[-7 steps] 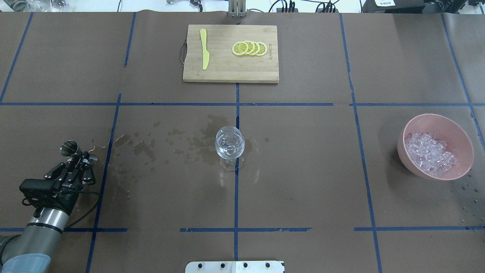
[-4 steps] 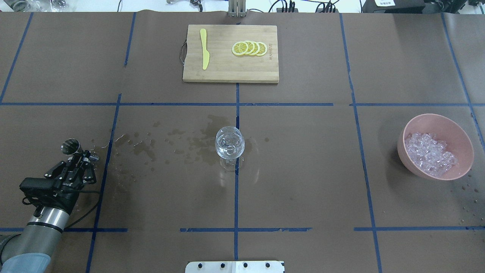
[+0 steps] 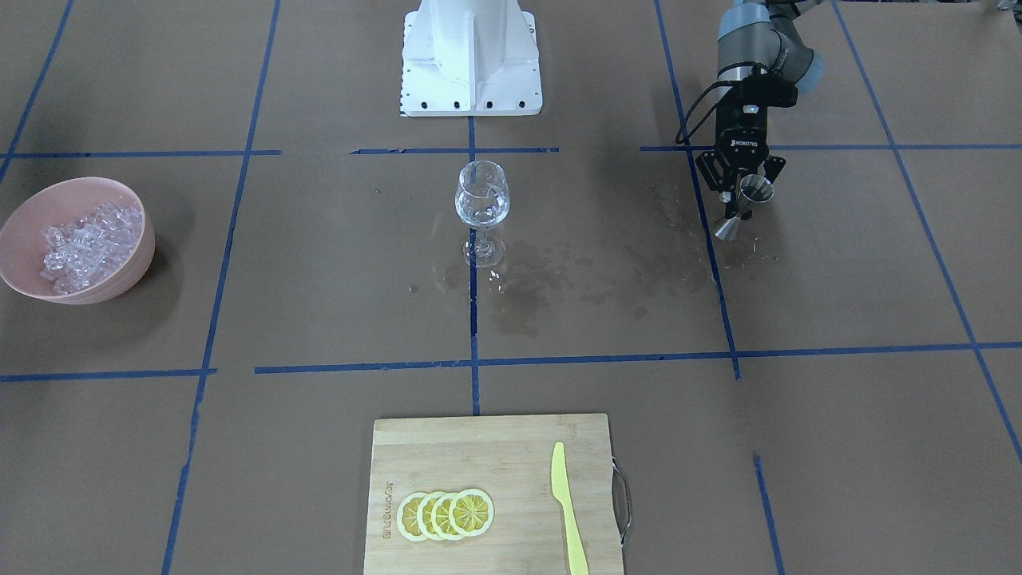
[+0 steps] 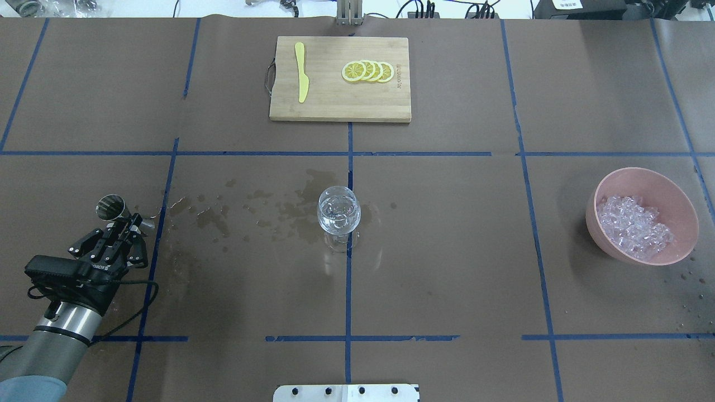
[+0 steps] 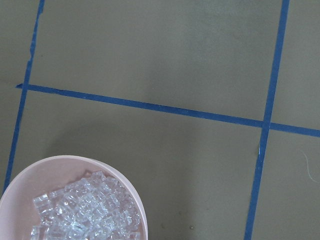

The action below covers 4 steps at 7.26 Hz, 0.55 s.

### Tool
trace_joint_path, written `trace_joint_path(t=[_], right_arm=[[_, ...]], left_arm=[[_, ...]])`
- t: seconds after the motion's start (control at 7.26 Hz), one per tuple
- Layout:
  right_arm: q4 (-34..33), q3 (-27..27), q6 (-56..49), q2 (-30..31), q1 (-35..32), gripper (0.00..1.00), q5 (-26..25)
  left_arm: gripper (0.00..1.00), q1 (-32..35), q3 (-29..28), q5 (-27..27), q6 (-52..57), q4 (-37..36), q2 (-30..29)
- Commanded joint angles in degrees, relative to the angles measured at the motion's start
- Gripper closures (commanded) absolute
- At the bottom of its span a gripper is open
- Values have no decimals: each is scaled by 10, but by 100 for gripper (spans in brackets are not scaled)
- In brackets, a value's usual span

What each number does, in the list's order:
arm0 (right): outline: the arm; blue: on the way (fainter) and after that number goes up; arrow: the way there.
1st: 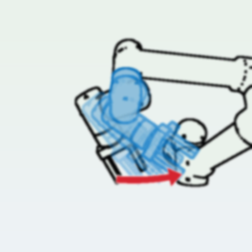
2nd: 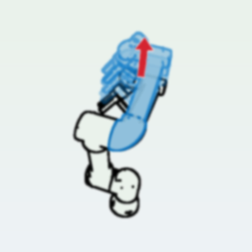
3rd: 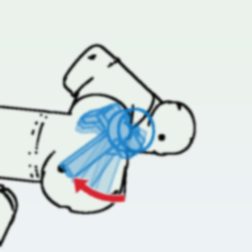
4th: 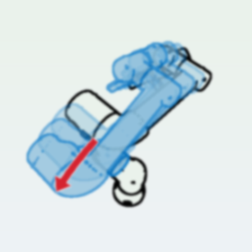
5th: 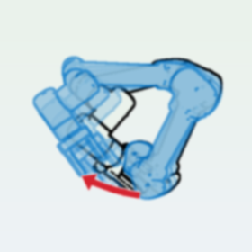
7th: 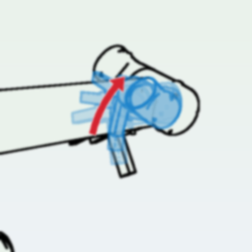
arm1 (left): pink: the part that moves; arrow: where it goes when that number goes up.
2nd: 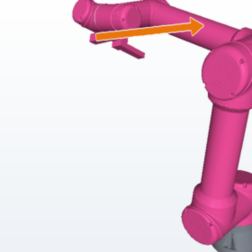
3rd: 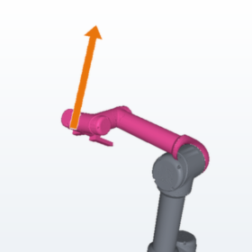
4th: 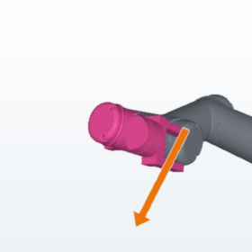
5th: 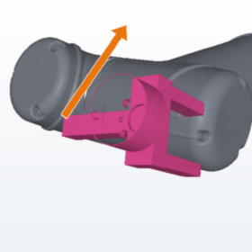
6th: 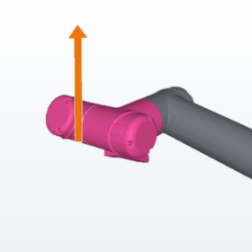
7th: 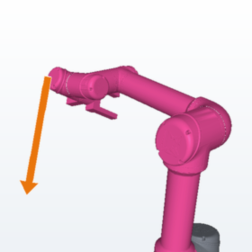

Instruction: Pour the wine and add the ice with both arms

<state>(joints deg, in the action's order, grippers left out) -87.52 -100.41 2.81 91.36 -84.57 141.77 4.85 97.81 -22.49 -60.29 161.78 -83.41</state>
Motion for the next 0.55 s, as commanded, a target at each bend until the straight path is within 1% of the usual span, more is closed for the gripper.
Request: trace_joint_path(t=[0.0, 0.28, 0.41], right_arm=[[1, -1, 0, -6, 6, 0, 0], [1, 0, 0, -7, 7, 0, 0], [1, 0, 0, -7, 7, 0, 0]], left_arm=[[100, 0, 28, 0, 51, 6, -27], [100, -1, 47, -1, 109, 6, -58], [100, -1, 40, -1, 155, 6, -95]])
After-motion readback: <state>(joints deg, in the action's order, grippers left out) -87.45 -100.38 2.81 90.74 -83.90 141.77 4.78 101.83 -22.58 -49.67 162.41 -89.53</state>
